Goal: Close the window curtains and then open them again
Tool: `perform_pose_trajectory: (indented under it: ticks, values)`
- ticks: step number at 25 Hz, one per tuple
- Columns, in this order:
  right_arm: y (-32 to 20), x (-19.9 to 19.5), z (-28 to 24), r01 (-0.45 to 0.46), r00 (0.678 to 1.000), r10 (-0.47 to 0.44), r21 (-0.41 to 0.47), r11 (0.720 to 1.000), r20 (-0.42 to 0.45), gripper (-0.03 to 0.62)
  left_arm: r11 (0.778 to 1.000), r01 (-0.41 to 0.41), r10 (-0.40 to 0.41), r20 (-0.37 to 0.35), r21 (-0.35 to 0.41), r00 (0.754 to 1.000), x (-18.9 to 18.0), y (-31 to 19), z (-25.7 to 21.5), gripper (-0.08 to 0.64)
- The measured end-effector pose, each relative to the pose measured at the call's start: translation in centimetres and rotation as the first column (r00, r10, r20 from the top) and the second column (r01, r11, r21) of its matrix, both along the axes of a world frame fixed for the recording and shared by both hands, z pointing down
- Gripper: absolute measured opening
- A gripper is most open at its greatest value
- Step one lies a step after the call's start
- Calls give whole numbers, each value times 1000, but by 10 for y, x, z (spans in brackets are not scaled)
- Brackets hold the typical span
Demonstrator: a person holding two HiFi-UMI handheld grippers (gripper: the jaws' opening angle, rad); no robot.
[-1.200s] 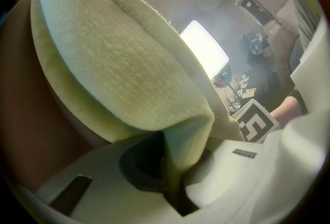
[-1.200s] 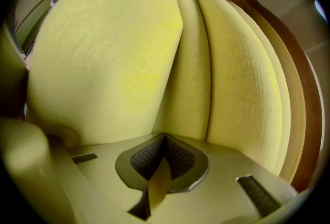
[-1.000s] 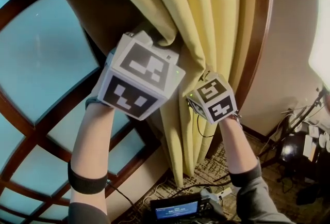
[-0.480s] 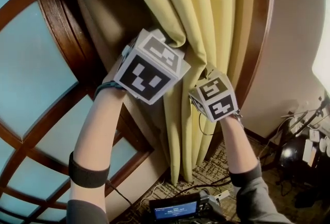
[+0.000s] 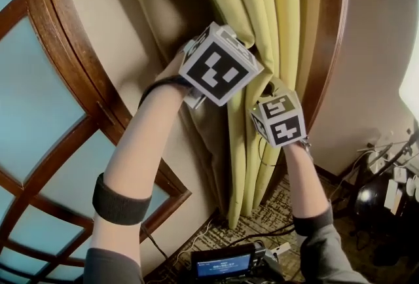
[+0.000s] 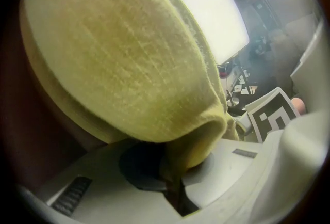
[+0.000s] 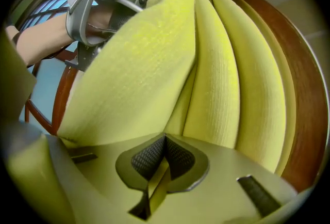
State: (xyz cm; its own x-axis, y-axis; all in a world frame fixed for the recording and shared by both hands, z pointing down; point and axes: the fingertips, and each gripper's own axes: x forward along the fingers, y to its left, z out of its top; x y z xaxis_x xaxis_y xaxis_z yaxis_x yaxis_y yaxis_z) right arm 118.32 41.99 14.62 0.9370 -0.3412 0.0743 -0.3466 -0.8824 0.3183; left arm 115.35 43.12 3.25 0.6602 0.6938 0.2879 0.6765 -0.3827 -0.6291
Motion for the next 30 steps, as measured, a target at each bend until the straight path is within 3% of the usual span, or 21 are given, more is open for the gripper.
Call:
perform_pose_trajectory:
  ticks: [6, 14, 18, 22, 27, 30]
  values:
    - [3, 5, 0, -3, 1000, 4, -27, 1000, 16, 8, 990, -15, 31, 110, -139, 993, 0, 5, 9, 0]
    - [-20, -6, 15, 92, 996, -91, -48, 995, 20, 11, 981, -2, 27, 126, -192, 992, -27, -17, 26, 2]
    - [-32, -17, 21, 153, 988, -153, -30, 988, 6, 12, 973, 80, -70, 57, -215, 996, -37, -35, 30, 5]
    - [-42, -42, 21, 197, 980, -197, -10, 980, -6, 14, 960, 162, -172, -23, -230, 985, -58, -63, 23, 15]
    - [-71, -86, 61, 201, 979, -201, 4, 980, 23, 14, 922, 321, -353, -127, -217, 927, -95, -136, 65, 44]
    - [-93, -122, 77, 190, 981, -191, 30, 981, 32, 14, 870, 381, -434, -119, -313, 893, -139, -187, 79, 44]
